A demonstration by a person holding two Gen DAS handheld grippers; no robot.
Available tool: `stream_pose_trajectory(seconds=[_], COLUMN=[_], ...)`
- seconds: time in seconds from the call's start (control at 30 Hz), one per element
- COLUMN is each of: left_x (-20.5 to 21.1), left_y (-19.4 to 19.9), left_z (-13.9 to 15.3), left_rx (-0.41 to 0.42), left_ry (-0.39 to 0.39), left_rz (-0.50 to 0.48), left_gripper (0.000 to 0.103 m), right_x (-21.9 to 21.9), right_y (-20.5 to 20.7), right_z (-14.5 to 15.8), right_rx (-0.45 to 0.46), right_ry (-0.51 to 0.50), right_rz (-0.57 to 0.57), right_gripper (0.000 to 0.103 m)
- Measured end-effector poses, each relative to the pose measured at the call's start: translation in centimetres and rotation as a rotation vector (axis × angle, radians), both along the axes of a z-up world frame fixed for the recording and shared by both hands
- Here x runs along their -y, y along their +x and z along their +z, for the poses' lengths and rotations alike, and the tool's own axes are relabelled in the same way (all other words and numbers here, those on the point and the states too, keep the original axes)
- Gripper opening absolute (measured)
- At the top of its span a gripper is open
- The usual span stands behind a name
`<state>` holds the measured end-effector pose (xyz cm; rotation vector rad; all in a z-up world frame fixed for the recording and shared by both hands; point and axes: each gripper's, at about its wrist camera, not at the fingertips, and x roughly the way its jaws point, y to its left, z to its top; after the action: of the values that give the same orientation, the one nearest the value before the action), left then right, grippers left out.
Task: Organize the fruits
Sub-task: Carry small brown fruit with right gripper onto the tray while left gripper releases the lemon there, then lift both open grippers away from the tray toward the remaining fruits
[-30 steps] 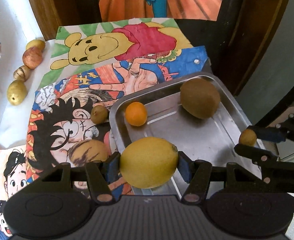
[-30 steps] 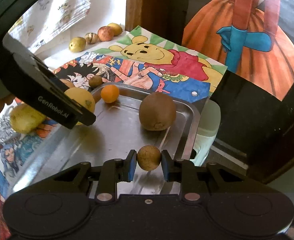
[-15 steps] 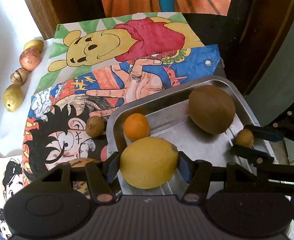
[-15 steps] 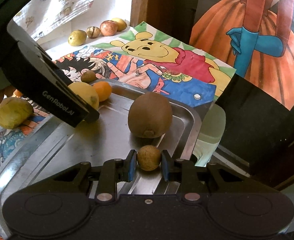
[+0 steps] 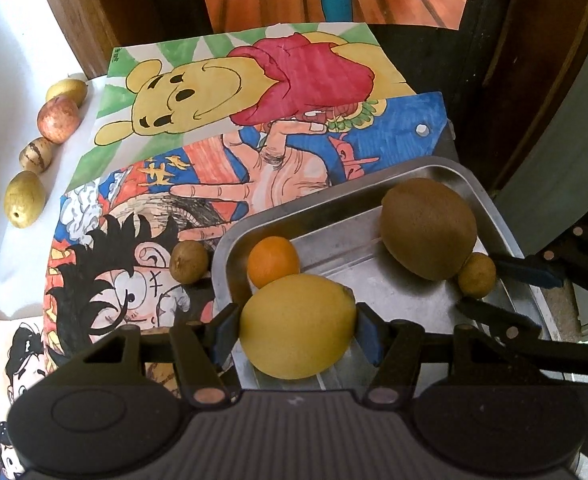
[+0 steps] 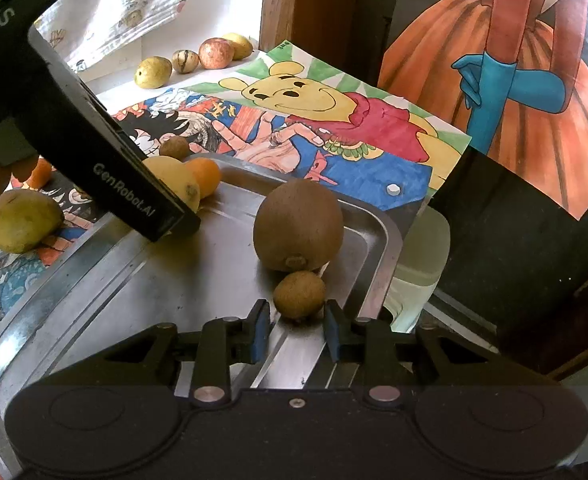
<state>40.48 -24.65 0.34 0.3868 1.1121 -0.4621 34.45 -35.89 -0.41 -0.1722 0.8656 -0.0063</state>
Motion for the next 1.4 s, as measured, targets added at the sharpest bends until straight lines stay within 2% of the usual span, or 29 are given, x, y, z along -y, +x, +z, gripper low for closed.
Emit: stream_pose_trajectory(seconds=[0.27, 0.53, 0.77, 0.87, 1.17, 1.4], left_x=[-0.5, -1.3, -3.5, -4.9, -9.9, -14.4], left_y=[-0.6, -1.9, -3.8, -4.9, -8.5, -10.6], left_z=[0.3, 1.8, 3.7, 4.6, 6.5, 7.3], left_rx=[-0.011, 0.014, 0.052, 0.078, 0.095, 0.07], left_ry=[-0.017, -0.048, -0.071, -0.072, -0.108, -0.127], left_rz=[0.007, -0.017, -0.017, -0.022, -0.033, -0.008], left_gripper=[0.067, 0.078, 0.095, 0.1, 0.102, 0.102], right_x=[-0.9, -2.4, -4.4, -5.8, -10.5, -13.7], right_y=[-1.7, -4.0, -6.9, -8.2, -11.0, -12.4], right_z=[0.8, 2.0, 3.4, 3.8, 5.2, 5.7], right_rx=[0.002, 0.008, 0.011, 0.011, 0.007, -0.014], right_ry=[-0.002, -0.014, 0.014, 0.028, 0.065, 0.072], right_rz=[-0.034, -0.121, -0.235, -0.276, -0.34, -0.385], right_gripper=[0.043, 0.061, 0.08, 0.084, 0.098, 0.102])
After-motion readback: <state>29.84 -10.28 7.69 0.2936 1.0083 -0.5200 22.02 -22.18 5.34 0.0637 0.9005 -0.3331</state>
